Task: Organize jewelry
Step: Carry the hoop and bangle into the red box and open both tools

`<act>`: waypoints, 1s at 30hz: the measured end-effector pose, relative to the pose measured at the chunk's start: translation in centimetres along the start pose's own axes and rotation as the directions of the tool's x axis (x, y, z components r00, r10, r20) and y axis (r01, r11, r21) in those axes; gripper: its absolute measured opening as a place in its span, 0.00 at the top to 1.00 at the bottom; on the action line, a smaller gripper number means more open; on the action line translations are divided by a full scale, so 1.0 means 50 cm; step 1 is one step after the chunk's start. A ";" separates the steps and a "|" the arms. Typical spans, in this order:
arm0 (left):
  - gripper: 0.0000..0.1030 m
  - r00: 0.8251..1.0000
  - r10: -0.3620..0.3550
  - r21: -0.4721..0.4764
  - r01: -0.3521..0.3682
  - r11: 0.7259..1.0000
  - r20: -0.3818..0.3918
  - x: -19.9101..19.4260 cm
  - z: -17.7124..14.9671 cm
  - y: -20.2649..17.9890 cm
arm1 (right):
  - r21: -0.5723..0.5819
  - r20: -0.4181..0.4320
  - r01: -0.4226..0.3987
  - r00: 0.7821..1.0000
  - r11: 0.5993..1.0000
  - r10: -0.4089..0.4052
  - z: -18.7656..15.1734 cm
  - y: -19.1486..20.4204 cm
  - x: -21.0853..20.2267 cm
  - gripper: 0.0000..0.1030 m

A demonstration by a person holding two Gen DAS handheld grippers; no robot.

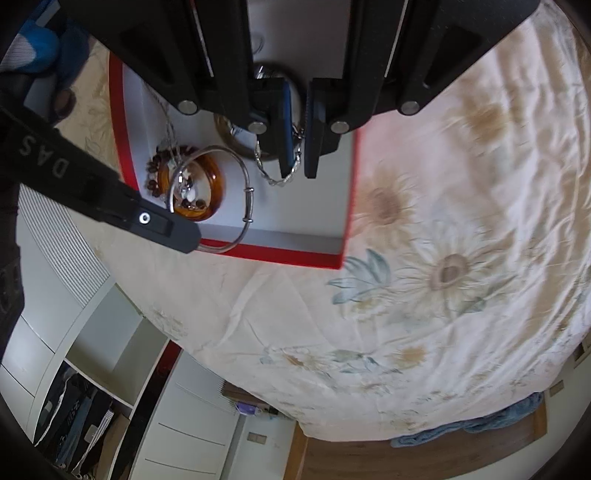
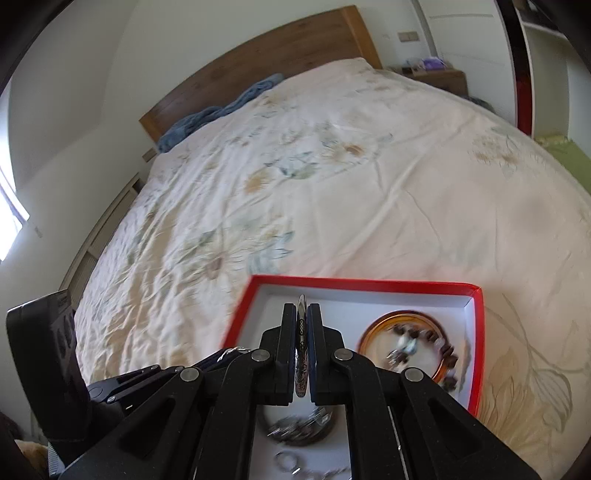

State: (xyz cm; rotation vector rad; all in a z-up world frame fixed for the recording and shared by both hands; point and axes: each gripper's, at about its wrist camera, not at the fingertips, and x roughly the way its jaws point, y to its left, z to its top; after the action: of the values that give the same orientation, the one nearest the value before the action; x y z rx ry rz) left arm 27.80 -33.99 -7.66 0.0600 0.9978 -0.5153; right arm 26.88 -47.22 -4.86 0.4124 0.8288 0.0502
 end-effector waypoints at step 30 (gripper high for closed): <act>0.76 0.994 -0.035 -0.020 0.033 0.999 -0.103 0.079 0.015 -0.033 | 0.112 0.023 0.109 0.993 0.988 -0.113 -0.013 -0.123 -0.018 0.79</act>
State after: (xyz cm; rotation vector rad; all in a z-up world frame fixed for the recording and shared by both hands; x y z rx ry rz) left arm 29.36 -37.19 -10.15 0.0537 1.1060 -0.5380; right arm 25.08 -52.85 -6.94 0.4696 0.8265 -0.1055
